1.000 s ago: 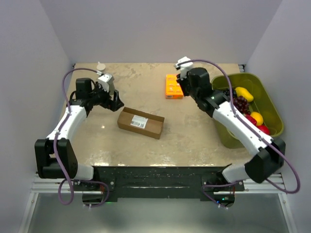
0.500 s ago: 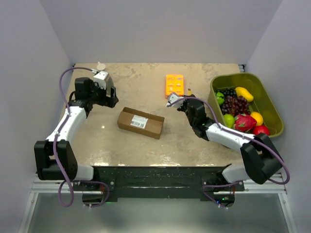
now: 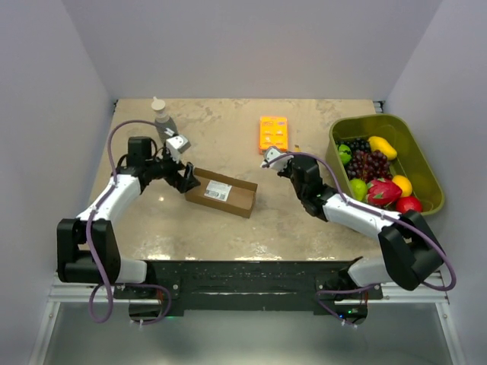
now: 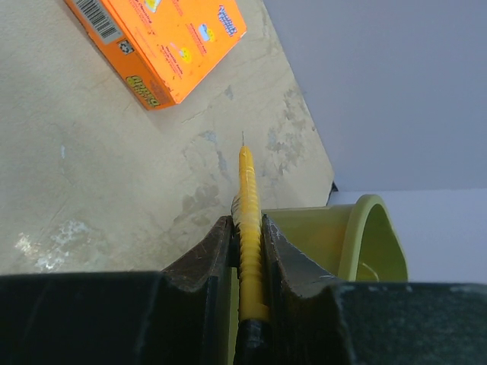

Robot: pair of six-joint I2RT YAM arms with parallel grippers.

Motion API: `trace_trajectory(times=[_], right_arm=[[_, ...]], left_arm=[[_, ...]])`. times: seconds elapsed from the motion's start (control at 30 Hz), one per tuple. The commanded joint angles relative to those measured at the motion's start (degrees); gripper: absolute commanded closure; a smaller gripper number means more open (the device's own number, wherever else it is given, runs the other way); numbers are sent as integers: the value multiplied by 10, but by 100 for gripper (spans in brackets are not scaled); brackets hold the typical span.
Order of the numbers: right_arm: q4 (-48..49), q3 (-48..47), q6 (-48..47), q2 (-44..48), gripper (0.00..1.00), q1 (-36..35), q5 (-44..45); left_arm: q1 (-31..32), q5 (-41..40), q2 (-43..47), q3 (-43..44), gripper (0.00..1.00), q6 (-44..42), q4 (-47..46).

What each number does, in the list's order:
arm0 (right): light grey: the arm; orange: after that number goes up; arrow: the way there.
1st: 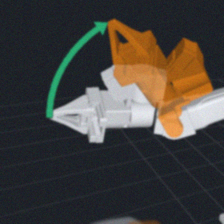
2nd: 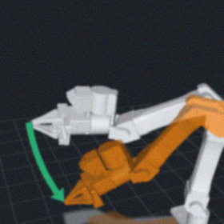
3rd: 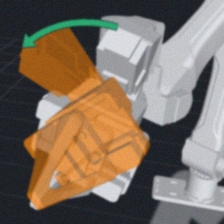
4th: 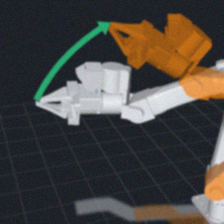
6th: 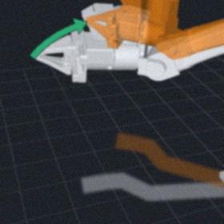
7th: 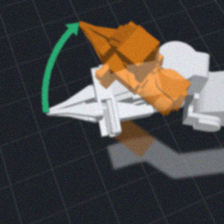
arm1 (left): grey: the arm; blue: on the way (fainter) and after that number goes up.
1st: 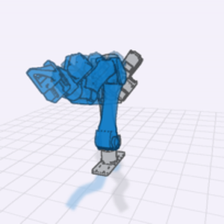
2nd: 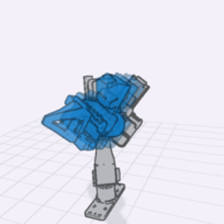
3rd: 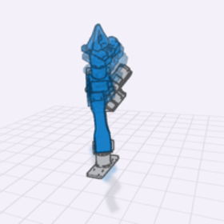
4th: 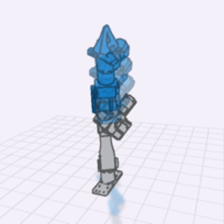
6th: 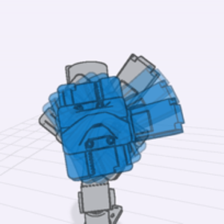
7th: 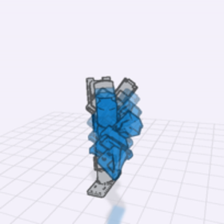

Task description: Unpack the express box

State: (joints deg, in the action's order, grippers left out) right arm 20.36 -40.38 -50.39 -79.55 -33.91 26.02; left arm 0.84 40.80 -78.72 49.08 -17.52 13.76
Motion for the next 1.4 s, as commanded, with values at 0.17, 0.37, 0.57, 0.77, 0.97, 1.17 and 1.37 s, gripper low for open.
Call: trace_trajectory(times=[0.17, 0.37, 0.57, 0.77, 0.97, 1.17, 1.37], right_arm=[[-101, -51, 106, 45, 100, -3, -17], [-235, -113, 281, 80, 100, 20, -129], [-324, -120, 359, 155, 100, 53, -379], [-331, -56, 334, 186, 100, 111, -569], [-293, 1, 284, 172, 100, 157, -701], [-285, 15, 229, 137, 100, 166, -748], [-242, 39, 206, 140, 100, 166, -755]], left_arm=[[157, 101, -97, 176, 0, -498, 354], [227, 26, -158, 237, 0, -607, 430], [268, -25, -191, 252, 0, -608, 408], [275, -70, -183, 239, 1, -580, 345], [273, -94, -159, 197, 4, -592, 321], [273, -85, -170, 200, 6, -576, 350], [274, -76, -173, 197, 7, -536, 342]])
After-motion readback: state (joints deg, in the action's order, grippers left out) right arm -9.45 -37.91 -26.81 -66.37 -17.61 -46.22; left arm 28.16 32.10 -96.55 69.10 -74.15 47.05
